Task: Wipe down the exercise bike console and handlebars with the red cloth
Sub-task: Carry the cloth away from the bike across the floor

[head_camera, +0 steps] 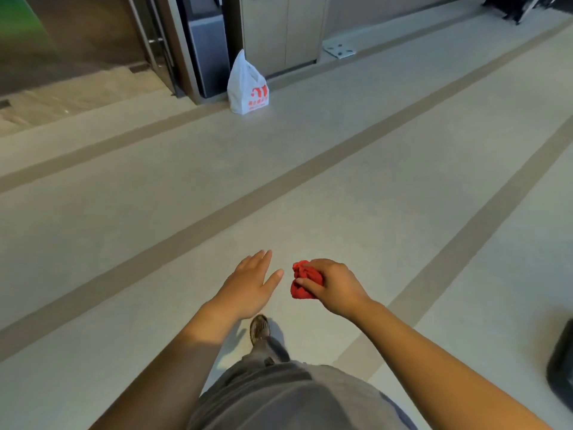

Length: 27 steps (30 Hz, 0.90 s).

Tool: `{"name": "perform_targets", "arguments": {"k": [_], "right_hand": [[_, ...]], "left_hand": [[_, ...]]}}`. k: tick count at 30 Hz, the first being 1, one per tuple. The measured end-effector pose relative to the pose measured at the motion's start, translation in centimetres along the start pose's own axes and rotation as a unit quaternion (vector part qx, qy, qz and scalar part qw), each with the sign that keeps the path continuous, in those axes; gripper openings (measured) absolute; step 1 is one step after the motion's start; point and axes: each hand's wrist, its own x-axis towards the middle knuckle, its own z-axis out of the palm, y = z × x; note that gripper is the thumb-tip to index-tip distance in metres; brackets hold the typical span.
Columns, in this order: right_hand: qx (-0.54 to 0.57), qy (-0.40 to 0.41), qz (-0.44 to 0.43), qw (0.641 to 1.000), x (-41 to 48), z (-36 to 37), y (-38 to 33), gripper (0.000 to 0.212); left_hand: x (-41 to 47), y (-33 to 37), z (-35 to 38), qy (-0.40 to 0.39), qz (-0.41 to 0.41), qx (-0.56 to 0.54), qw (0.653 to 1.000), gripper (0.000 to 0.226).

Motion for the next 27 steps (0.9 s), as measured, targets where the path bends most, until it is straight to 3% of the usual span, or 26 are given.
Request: {"name": "perform_targets", "arguments": {"k": [6, 13, 21, 27], "right_hand": [[0.031, 0.054, 0.046, 0.997, 13.3, -7.4, 1.1, 0.030], [0.067, 0.105, 0.099, 0.987, 25.7, -13.5, 5.6, 0.026], [0.060, 0.111, 0.115, 0.985, 44.7, -24.8, 13.1, 0.023], [0.069, 0.087, 0.114, 0.987, 58.0, -32.0, 15.5, 0.026]], "left_hand": [[14.3, 1.6, -10.0, -0.006, 0.039, 0.044, 0.998, 0.063], [29.4, 3.8, -16.7, -0.044, 0.045, 0.078, 0.995, 0.058], [50.7, 9.6, -24.4, -0.094, 0.066, 0.130, 0.985, 0.063], [63.2, 12.7, -32.1, -0.060, 0.074, 0.110, 0.989, 0.061]]}}
